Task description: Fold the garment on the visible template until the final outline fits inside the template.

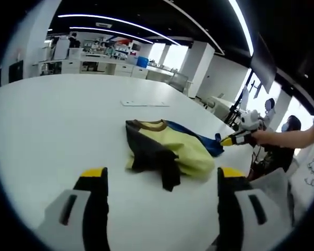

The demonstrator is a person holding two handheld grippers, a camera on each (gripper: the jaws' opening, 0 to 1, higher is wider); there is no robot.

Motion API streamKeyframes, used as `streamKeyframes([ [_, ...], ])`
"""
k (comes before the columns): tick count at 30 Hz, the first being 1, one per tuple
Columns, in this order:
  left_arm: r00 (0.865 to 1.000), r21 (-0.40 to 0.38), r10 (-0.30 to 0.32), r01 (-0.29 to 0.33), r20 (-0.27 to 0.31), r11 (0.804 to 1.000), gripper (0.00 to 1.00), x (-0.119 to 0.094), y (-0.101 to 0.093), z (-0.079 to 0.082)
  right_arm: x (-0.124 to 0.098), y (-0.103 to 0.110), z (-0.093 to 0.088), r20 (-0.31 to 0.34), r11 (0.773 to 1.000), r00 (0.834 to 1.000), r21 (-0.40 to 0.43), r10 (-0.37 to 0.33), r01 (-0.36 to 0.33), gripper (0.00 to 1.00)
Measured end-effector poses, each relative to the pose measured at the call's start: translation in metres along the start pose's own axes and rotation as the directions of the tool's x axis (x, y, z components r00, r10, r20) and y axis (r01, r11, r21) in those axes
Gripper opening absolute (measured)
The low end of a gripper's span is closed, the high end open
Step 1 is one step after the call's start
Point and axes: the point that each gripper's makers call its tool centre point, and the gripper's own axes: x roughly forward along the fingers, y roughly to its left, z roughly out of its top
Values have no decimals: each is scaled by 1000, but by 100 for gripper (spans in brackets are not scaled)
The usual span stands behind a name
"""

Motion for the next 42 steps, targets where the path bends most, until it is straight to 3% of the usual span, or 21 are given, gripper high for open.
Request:
streamKeyframes([
  [3, 1000, 1, -5, 5, -1, 1000, 83, 2, -4, 0, -5, -2, 2, 5, 998, 1000, -57, -5, 6, 13],
  [7, 1000, -2, -10, 10, 1, 1000, 83, 5, -9, -1, -18, -1, 1, -10, 977, 999, -209, -36, 33, 25],
  [9, 1000, 0, -11, 11, -2, 1000, 83, 5, -9, -2, -21, -1, 1, -10, 959, 999, -279, -47, 42, 31],
  [12, 1000, -4, -13, 13, -2, 1000, 83, 5, -9, -3, -23, -9, -2, -48, 903, 996, -426, -81, 53, 35],
  [13, 1000, -5, -12, 12, -2, 1000, 83, 5, -8, -4, -24, 1, -6, -54, 889, 995, -454, -90, 55, 35],
  [15, 1000, -9, -12, 12, -1, 1000, 83, 5, -8, -5, -23, -2, -4, -70, 837, 993, -545, -96, 43, 35],
  [20, 1000, -11, -9, 9, -1, 1000, 83, 4, -10, -6, -20, 3, -3, -100, 659, 986, -752, -137, 15, 36],
  [25, 1000, -16, -4, 4, 2, 1000, 83, 3, -11, -8, -10, 4, -10, -130, 480, 977, -877, -170, -33, 29],
  [27, 1000, -23, 0, 0, 5, 1000, 83, 1, -11, -10, -8, 7, -11, -123, 450, 976, -893, -177, -31, 26],
  [30, 1000, -29, 5, -5, 10, 1000, 83, -2, -9, -11, -5, 11, -14, -129, 448, 977, -893, -169, -40, 23],
  [31, 1000, -32, 9, -8, 10, 999, 83, -3, -8, -12, -4, 12, -13, -126, 428, 977, -903, -173, -41, 22],
  [35, 1000, -46, 18, -17, 14, 999, 83, -7, -5, -15, 0, 13, -15, -140, 414, 975, -908, -172, -57, 19],
  [37, 1000, -48, 24, -23, 17, 999, 83, -9, -5, -15, 1, 11, -16, -145, 393, 973, -917, -181, -63, 18],
  [42, 999, -57, 35, -34, 21, 998, 83, -13, -3, -17, 2, 10, -14, -142, 397, 973, -916, -183, -60, 11],
])
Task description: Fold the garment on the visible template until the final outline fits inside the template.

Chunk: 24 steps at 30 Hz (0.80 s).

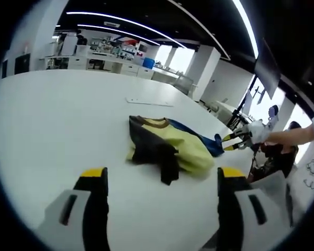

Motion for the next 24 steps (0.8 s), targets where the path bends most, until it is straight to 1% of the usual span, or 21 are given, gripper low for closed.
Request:
streamKeyframes([
  [2, 1000, -3, 2, -2, 0, 1000, 83, -1, 1, -1, 1, -1, -1, -7, 1000, 1000, -17, -4, 4, 8],
  [6, 1000, -6, 5, -5, 0, 1000, 83, -2, 0, -2, 2, 0, 0, -6, 1000, 1000, -17, -2, 2, 6],
  [10, 1000, -7, 6, -6, -2, 1000, 83, -3, 2, -2, 5, 0, 3, -1, 1000, 1000, -25, -8, 8, 0],
  [17, 1000, -9, 8, -8, -2, 1000, 83, -3, 3, -2, 8, -4, 6, 5, 999, 1000, -27, -22, 22, 0],
  [20, 1000, -7, 7, -7, -4, 1000, 83, -3, 2, -2, 7, -6, 5, 2, 999, 1000, -35, -31, 31, 0],
  [24, 1000, -5, 4, -4, -7, 1000, 83, -1, 1, -2, 2, -9, 1, 2, 999, 999, 11, -43, 43, 0],
])
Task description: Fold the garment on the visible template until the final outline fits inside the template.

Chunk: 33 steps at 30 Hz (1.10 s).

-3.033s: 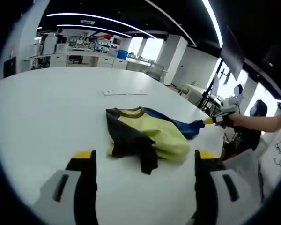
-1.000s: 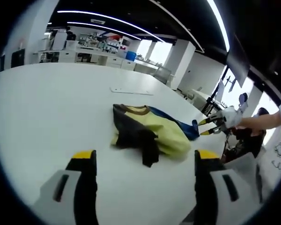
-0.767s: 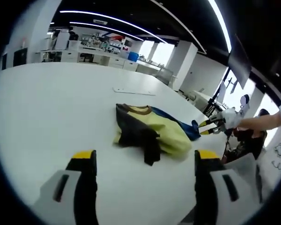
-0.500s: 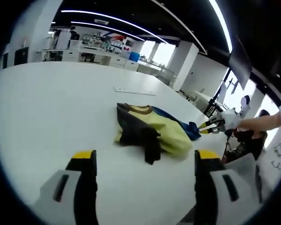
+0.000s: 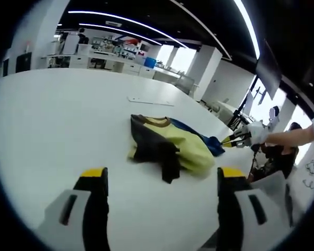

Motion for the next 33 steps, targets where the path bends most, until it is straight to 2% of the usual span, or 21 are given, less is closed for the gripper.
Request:
streamKeyframes([
  [6, 1000, 7, -13, 13, -4, 1000, 83, 5, -2, 2, -17, -8, -13, -11, 996, 999, 80, -45, 46, 0],
  [11, 999, 14, -32, 33, -10, 999, 83, 12, -6, 4, -33, -7, -33, -46, 986, 997, 153, -66, 72, 0],
  [18, 998, 27, -58, 58, -19, 998, 83, 20, -10, 6, -56, -3, -67, -98, 953, 991, 278, -94, 118, 0],
  [24, 997, 34, -76, 77, -25, 996, 83, 26, -15, 7, -72, 4, -87, -139, 939, 985, 314, -102, 142, 0],
  [26, 996, 37, -81, 82, -27, 996, 83, 27, -17, 7, -77, 6, -95, -144, 918, 984, 366, -103, 150, 0],
  [31, 996, 37, -88, 90, -33, 995, 82, 29, -19, 6, -91, 9, -100, -152, 895, 982, 414, -111, 165, 0],
  [33, 995, 38, -89, 90, -35, 995, 82, 30, -18, 6, -94, 11, -103, -144, 869, 984, 467, -107, 163, 0],
])
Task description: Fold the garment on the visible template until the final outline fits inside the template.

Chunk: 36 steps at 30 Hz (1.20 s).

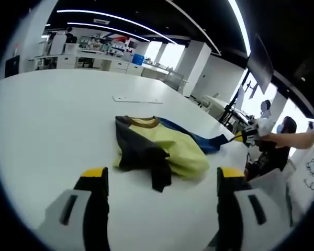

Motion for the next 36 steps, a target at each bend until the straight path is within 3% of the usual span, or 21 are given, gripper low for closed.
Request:
streamKeyframes([
  [5, 1000, 0, -3, 3, -1, 1000, 82, 2, 2, 0, -11, 0, -4, 22, 992, 999, 121, 26, -28, 0],
  [9, 1000, -6, -6, 6, 1, 1000, 82, 3, 5, 0, -26, -2, 1, 56, 972, 998, 228, 38, -50, 0],
  [12, 1000, -8, -7, 7, 0, 1000, 82, 3, 4, 0, -34, -2, 6, 92, 944, 994, 317, 62, -88, 0],
  [18, 1000, -13, -9, 9, 0, 1000, 82, 5, 3, -3, -50, -7, 13, 171, 833, 981, 526, 93, -171, 0],
  [22, 1000, -15, -11, 11, -2, 1000, 82, 6, 2, -3, -46, -13, -8, 140, 756, 985, 634, 96, -164, 0],
  [24, 1000, -14, -10, 10, -2, 1000, 82, 5, 2, -3, -41, -16, -21, 119, 725, 987, 670, 109, -160, 0],
  [25, 1000, -15, -9, 9, -2, 1000, 82, 5, 2, -3, -40, -16, -23, 116, 723, 989, 674, 96, -150, 0],
  [27, 1000, -16, -8, 8, -3, 1000, 82, 5, 2, -4, -37, -14, -33, 105, 665, 989, 732, 106, -149, 0],
  [28, 1000, -16, -6, 6, -5, 1000, 82, 5, 2, -4, -35, -18, -39, 106, 658, 990, 739, 98, -144, 0],
  [29, 1000, -16, -4, 4, -7, 1000, 82, 4, 4, -4, -34, -18, -44, 94, 629, 991, 765, 98, -134, 0],
  [36, 1000, -16, 0, -1, -15, 1000, 82, 3, 5, -5, -18, -30, -70, 45, 601, 994, 793, 99, -96, 0],
])
